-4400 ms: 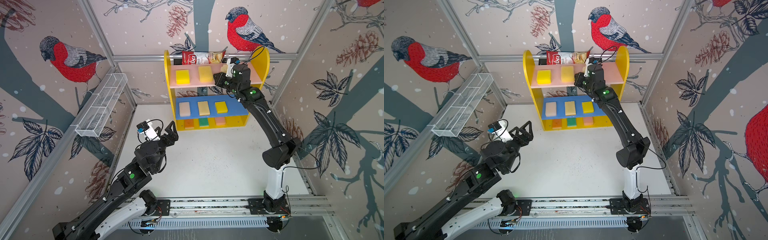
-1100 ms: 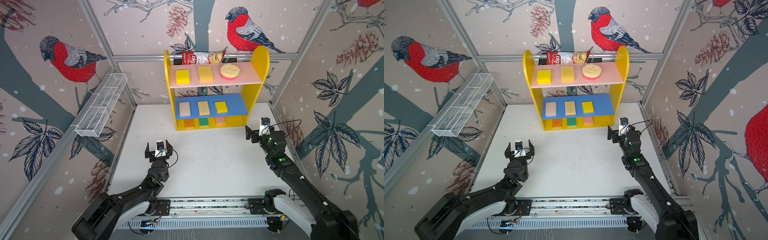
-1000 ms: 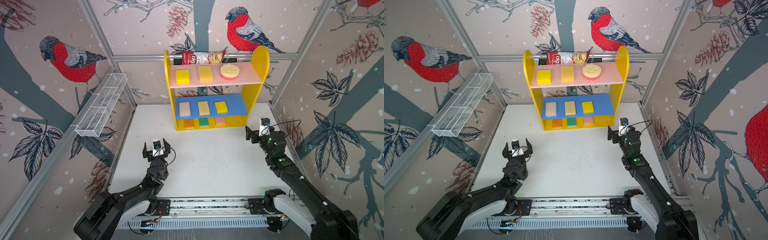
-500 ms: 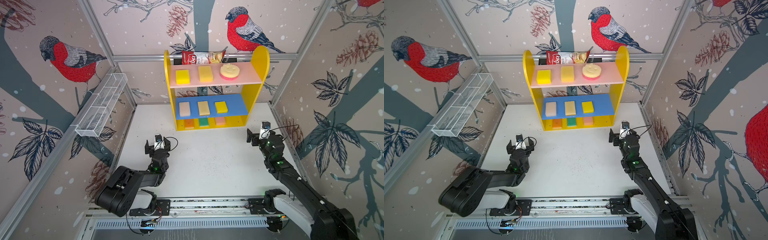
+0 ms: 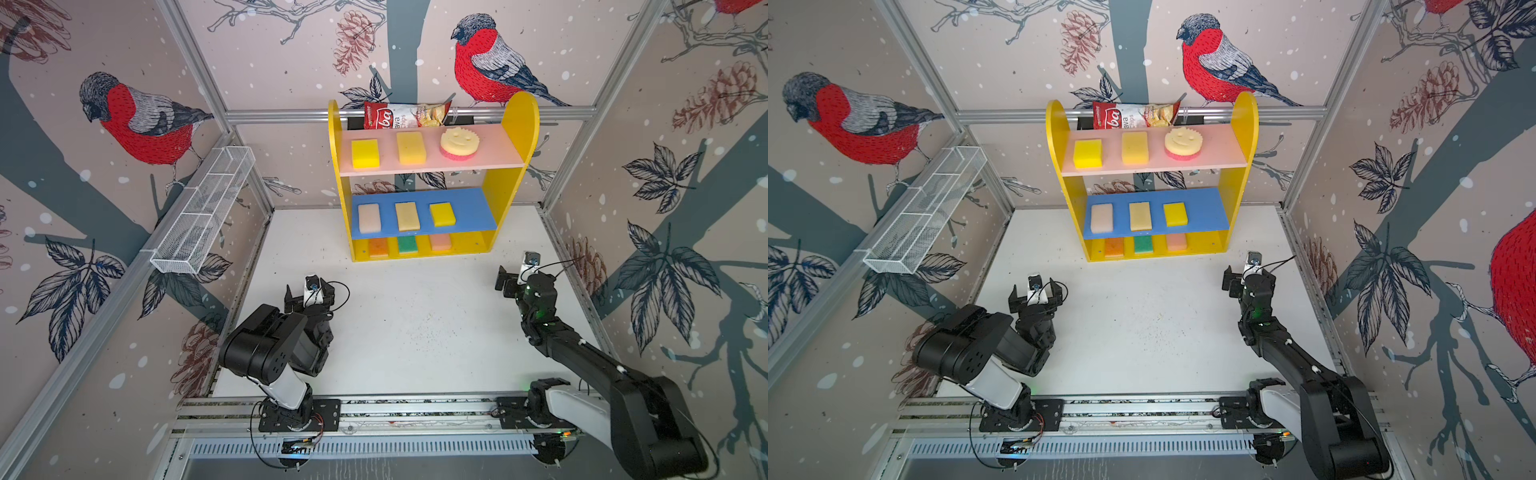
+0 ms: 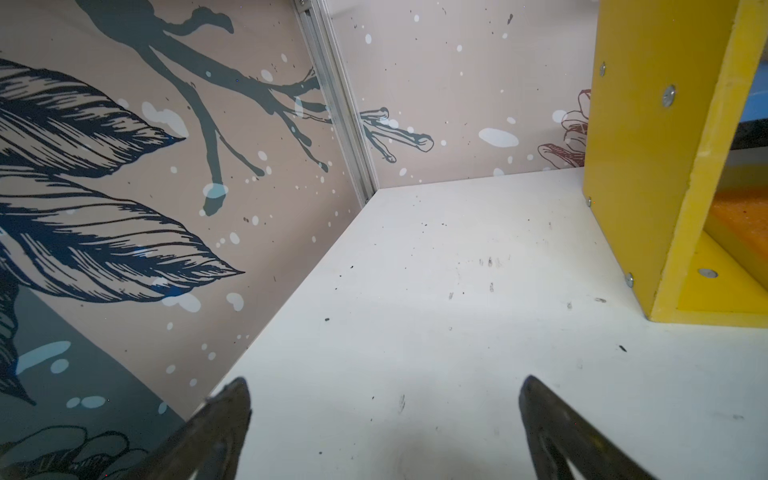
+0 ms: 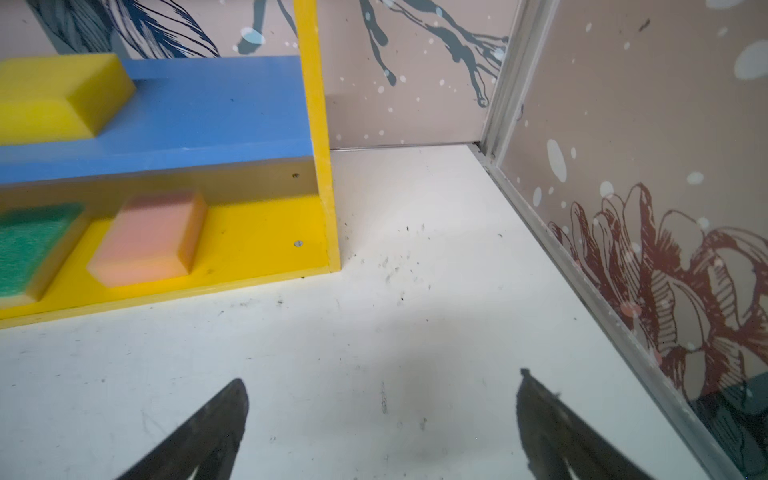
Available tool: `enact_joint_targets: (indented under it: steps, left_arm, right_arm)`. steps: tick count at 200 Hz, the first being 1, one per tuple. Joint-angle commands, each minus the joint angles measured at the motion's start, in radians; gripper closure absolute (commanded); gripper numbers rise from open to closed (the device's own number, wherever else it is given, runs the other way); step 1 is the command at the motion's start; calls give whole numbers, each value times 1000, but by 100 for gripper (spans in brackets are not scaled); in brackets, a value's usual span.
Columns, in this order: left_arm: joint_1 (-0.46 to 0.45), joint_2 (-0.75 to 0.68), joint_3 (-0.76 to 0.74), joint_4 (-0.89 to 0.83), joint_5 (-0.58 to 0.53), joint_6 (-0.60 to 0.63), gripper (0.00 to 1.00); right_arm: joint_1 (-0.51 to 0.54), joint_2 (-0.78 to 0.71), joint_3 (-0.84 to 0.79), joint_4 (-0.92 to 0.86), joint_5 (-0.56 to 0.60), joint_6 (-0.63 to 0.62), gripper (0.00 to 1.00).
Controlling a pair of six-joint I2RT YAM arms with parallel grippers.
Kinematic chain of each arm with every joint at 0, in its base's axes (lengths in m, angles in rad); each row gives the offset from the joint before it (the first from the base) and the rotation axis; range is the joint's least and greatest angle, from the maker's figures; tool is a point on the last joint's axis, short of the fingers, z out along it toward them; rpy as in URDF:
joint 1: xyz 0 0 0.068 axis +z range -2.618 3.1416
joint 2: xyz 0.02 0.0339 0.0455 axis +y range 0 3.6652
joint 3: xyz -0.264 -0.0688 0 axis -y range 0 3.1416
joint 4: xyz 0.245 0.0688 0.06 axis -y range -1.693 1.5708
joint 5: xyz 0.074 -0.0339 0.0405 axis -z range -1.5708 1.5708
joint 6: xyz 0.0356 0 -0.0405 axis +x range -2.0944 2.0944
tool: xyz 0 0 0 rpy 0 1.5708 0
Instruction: Place and organize the cleaning sponges onto the shelf
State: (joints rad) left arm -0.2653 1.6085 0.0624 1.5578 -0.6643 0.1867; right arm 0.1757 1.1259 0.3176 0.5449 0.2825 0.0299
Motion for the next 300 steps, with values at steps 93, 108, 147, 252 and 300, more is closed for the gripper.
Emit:
enact_joint_targets:
  steps: [93,108,147,252,300]
  left_arm:
    - [91,-5,85,-5,157,-127,1]
    - [105,-12,112,-68,161,-144,1]
    - [122,-19,132,-120,189,-161,1]
    - [183,-39,155,-198,266,-214,1]
    - [182,-36,158,-202,267,-214,1]
  right_arm:
    - [-147,247,-82,547,-174,23,1]
    - [-181,363,-180,843,-140,75,0]
    - [-194,392,-123,760,-181,65,1]
    - [-157,375,-84,653,-122,47,0]
    - [-169,383,-68,632,-145,52,0]
